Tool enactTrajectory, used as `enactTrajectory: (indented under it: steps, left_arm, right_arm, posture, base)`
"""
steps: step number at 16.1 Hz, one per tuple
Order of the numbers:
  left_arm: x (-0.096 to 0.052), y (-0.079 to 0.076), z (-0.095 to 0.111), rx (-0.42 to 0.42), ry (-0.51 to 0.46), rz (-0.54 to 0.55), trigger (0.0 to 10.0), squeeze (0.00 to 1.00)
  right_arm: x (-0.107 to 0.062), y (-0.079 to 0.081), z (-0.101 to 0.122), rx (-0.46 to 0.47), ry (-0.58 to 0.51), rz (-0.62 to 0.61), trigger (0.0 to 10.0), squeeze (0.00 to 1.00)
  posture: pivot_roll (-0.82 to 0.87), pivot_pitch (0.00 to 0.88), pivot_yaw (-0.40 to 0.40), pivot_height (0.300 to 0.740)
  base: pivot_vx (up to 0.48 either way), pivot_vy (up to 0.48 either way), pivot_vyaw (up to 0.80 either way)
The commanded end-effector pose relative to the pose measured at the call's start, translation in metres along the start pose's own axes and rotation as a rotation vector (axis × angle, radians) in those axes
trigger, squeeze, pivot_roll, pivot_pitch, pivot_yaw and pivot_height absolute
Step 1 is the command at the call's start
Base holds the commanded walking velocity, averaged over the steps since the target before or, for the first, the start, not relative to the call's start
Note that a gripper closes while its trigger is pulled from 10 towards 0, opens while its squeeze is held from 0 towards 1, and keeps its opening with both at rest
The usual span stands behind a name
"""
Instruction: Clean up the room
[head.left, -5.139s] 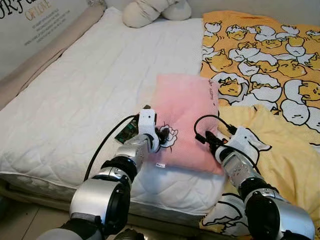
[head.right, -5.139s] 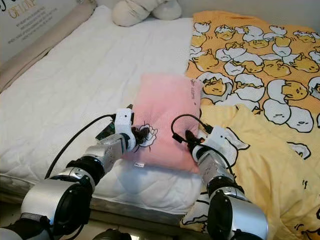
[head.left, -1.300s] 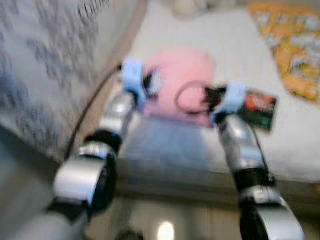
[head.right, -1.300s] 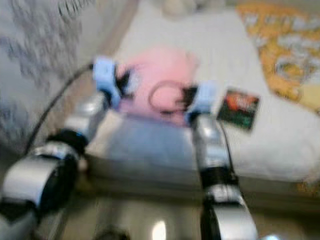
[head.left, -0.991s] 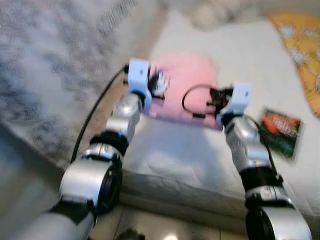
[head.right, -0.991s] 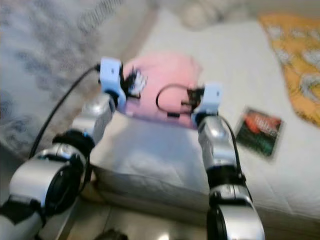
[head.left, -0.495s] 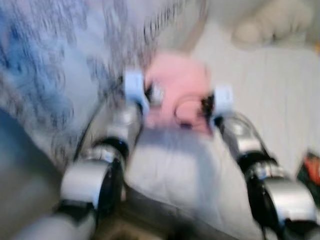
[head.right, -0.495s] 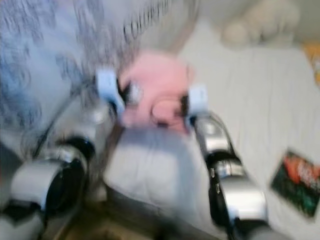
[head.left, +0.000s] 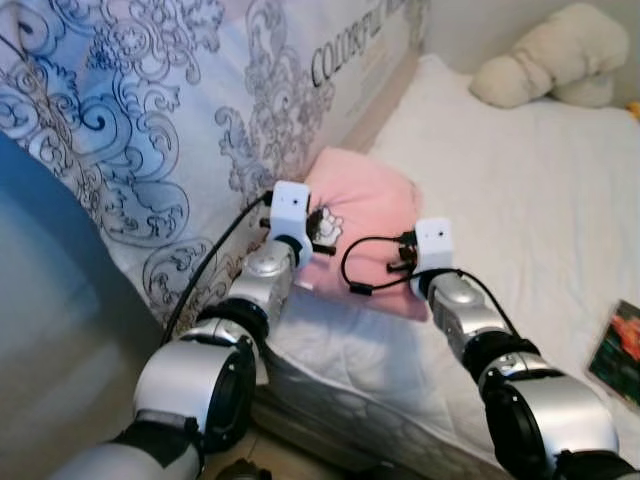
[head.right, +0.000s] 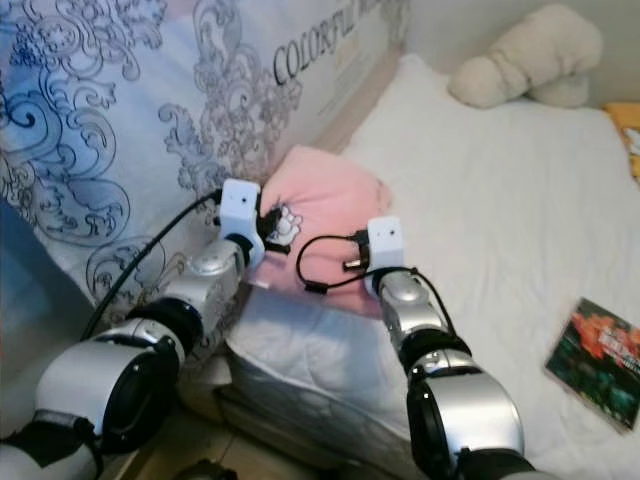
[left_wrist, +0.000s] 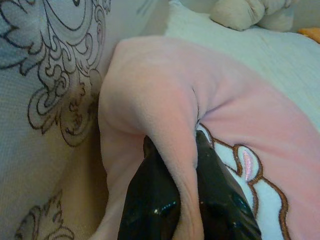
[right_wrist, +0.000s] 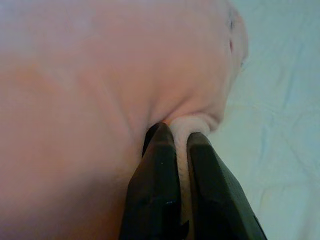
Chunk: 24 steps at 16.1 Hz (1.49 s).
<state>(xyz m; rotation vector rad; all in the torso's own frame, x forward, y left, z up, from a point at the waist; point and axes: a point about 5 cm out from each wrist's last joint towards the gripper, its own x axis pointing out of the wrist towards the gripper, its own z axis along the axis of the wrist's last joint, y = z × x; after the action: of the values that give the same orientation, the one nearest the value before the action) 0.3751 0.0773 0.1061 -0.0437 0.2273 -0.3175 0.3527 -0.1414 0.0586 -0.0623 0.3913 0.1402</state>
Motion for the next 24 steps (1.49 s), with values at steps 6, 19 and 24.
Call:
enactTrajectory:
  steps: [6,19,24]
  left_arm:
    - [0.003,-0.008,0.011,0.082,-0.027,-0.036,10.0,0.0]
    - [-0.006,0.015,0.015,0.17,-0.116,-0.122,10.0,1.0]
    - [-0.03,0.051,0.024,0.207,-0.29,-0.122,10.0,1.0]
  right_arm:
    - [-0.006,-0.013,-0.019,0.091,0.044,-0.066,10.0,0.0]
    - [-0.013,0.009,-0.032,0.3,-0.055,-0.018,10.0,1.0]
    - [-0.046,-0.008,-0.031,0.286,-0.218,-0.08,10.0,1.0]
  posture:
    - [0.0,0.0,-0.045,0.74]
    - [0.02,0.0,-0.041,0.74]
    - [0.05,0.0,-0.047,0.74]
  base:
    - [0.0,0.0,0.0]
    - [0.0,0.0,0.0]
    - [0.0,0.0,0.0]
